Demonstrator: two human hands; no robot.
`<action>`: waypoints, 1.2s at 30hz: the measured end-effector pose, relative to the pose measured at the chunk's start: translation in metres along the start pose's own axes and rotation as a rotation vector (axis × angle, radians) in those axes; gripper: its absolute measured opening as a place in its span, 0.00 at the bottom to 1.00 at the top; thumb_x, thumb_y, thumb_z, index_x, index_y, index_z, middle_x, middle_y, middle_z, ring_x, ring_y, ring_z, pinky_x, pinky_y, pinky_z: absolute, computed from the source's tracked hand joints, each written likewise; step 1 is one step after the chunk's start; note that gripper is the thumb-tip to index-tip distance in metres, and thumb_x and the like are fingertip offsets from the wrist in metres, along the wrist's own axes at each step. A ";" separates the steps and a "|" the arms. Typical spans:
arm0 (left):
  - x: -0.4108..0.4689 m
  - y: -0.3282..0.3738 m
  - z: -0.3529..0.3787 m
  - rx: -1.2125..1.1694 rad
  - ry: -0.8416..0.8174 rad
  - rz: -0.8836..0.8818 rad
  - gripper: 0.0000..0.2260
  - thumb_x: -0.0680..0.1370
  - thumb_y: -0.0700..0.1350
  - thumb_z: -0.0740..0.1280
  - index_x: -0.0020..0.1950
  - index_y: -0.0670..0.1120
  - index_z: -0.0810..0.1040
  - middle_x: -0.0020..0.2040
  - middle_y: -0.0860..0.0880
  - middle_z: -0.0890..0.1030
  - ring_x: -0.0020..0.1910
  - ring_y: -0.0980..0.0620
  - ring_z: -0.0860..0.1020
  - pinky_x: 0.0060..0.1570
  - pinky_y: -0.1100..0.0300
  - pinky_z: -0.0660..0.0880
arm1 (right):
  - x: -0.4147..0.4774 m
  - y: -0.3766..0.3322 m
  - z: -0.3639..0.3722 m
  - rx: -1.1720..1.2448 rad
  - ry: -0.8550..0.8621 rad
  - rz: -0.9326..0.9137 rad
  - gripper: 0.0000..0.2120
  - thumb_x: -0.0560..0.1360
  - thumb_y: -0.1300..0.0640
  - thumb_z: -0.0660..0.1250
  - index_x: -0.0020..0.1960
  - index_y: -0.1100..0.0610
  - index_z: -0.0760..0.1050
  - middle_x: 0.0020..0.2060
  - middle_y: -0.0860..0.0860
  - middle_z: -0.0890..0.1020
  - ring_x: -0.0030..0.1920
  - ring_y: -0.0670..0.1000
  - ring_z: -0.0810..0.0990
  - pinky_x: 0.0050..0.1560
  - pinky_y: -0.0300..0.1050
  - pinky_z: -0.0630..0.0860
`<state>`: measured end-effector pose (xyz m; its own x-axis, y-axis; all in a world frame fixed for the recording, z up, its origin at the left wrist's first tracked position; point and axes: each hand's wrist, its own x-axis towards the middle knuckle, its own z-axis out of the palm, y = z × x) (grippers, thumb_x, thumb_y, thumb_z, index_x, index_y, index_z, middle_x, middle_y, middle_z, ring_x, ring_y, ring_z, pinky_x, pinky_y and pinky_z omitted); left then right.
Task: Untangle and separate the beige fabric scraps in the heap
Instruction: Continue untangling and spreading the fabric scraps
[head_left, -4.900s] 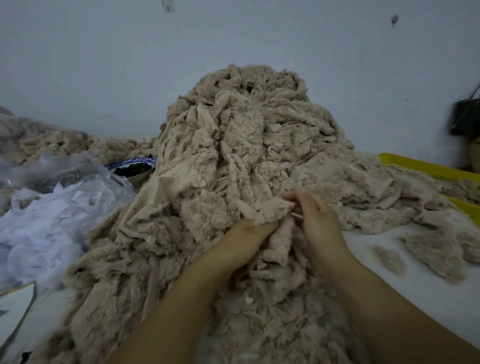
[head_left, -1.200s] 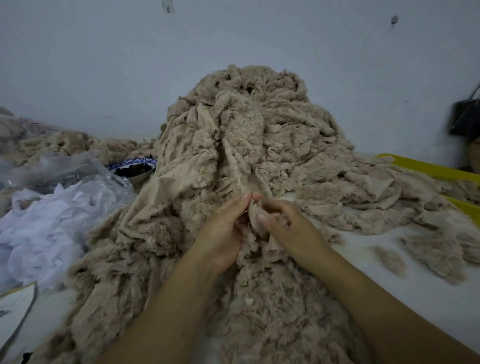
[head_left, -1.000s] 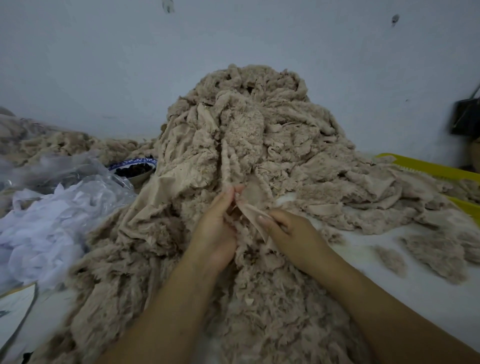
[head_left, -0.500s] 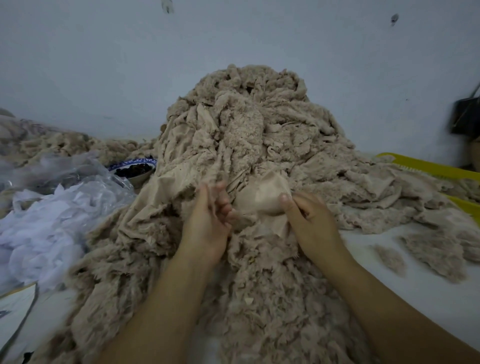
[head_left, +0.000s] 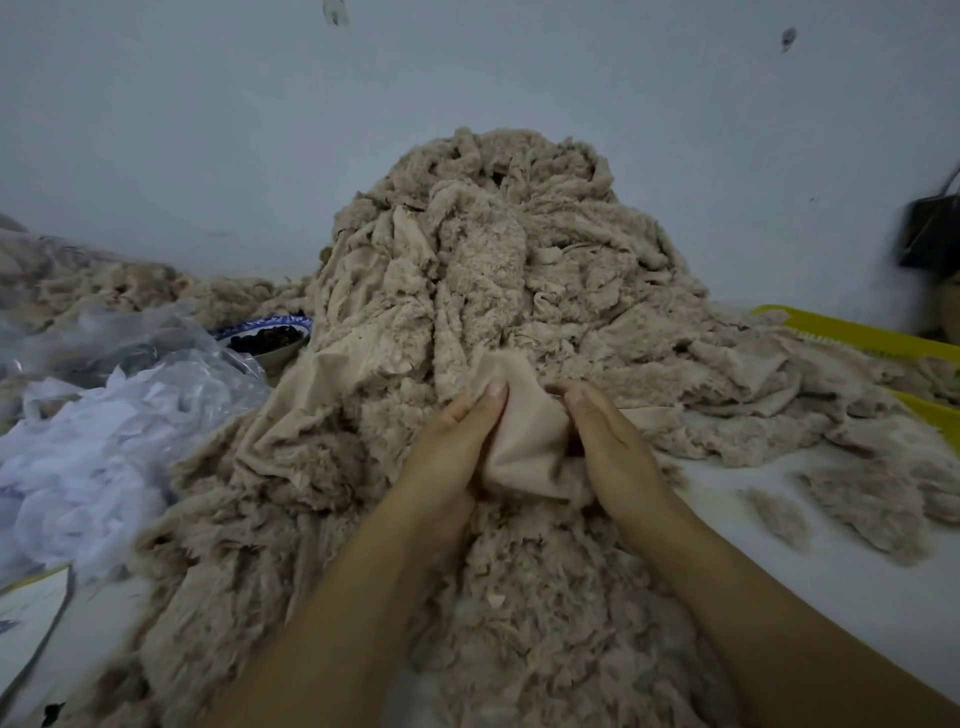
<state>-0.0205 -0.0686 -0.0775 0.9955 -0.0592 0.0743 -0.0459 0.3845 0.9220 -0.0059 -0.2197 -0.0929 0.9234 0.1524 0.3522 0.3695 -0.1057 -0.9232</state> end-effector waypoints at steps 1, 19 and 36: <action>0.000 -0.001 0.000 0.037 -0.002 -0.008 0.13 0.75 0.54 0.69 0.54 0.49 0.85 0.53 0.43 0.86 0.49 0.47 0.85 0.43 0.55 0.82 | 0.001 0.002 -0.001 0.008 -0.026 0.030 0.12 0.82 0.39 0.54 0.56 0.33 0.77 0.54 0.33 0.81 0.54 0.32 0.77 0.50 0.27 0.73; 0.013 -0.011 -0.010 0.560 0.267 0.264 0.12 0.82 0.55 0.63 0.49 0.49 0.80 0.43 0.50 0.82 0.41 0.57 0.79 0.41 0.61 0.75 | 0.004 0.012 -0.002 0.023 -0.146 0.112 0.32 0.68 0.21 0.54 0.54 0.42 0.81 0.47 0.39 0.84 0.49 0.39 0.81 0.54 0.40 0.76; 0.009 0.001 -0.010 -0.009 0.236 -0.028 0.12 0.82 0.52 0.64 0.60 0.47 0.80 0.54 0.43 0.85 0.52 0.42 0.84 0.45 0.48 0.82 | 0.014 0.011 -0.016 -0.026 0.266 0.154 0.25 0.81 0.38 0.57 0.26 0.40 0.70 0.21 0.38 0.69 0.24 0.38 0.67 0.33 0.41 0.65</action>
<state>-0.0107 -0.0599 -0.0800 0.9883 0.1466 -0.0429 -0.0185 0.3936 0.9191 0.0131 -0.2349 -0.0956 0.9622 -0.1295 0.2394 0.2224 -0.1328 -0.9659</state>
